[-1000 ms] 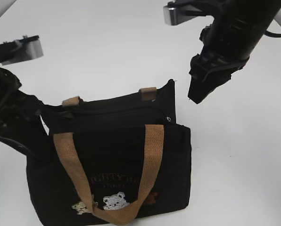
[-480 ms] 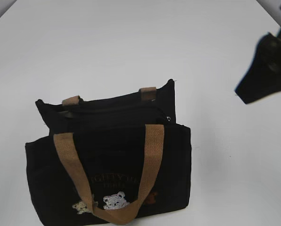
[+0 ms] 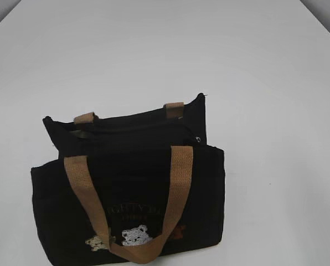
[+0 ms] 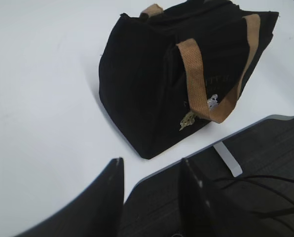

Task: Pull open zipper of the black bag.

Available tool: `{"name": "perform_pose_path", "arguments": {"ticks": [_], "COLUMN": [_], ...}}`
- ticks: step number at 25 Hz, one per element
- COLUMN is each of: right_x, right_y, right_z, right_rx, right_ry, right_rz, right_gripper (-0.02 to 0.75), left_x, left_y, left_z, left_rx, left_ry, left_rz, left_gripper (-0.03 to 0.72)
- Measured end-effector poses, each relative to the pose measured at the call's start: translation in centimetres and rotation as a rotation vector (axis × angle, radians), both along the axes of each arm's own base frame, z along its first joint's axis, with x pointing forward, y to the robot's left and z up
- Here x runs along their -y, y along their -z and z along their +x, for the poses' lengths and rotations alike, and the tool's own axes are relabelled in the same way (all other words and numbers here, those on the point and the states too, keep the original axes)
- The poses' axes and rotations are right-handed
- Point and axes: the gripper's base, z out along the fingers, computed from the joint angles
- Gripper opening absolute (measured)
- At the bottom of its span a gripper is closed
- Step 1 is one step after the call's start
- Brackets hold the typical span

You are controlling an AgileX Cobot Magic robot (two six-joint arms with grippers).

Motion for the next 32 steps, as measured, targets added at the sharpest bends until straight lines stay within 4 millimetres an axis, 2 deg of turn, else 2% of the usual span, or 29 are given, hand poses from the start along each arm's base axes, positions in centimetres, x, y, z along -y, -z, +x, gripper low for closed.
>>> {"name": "perform_pose_path", "arguments": {"ticks": [2, 5, 9, 28, 32], "right_x": [0.9, 1.7, 2.3, 2.3, 2.3], "right_y": [1.7, 3.7, 4.0, 3.9, 3.9], "right_z": [-1.7, -3.4, -4.6, -4.7, -4.6], "right_rx": [0.059, 0.132, 0.245, 0.263, 0.265], "right_ry": [0.007, 0.013, 0.022, 0.024, 0.116], "right_rz": [0.014, 0.047, 0.101, 0.111, 0.108], "right_gripper": [0.455, 0.455, 0.455, 0.455, 0.455], "left_x": [-0.3, -0.1, 0.2, 0.4, 0.5], "left_y": [1.0, 1.7, 1.6, 1.7, 1.7], "left_z": [-0.6, -0.3, 0.5, 0.9, 1.0], "left_rx": [0.027, 0.019, 0.059, 0.082, 0.087], "left_ry": [0.000, -0.002, -0.011, -0.021, -0.108], "left_rz": [-0.013, -0.013, -0.049, -0.072, -0.071], "left_gripper": [0.285, 0.285, 0.285, 0.239, 0.239]}}
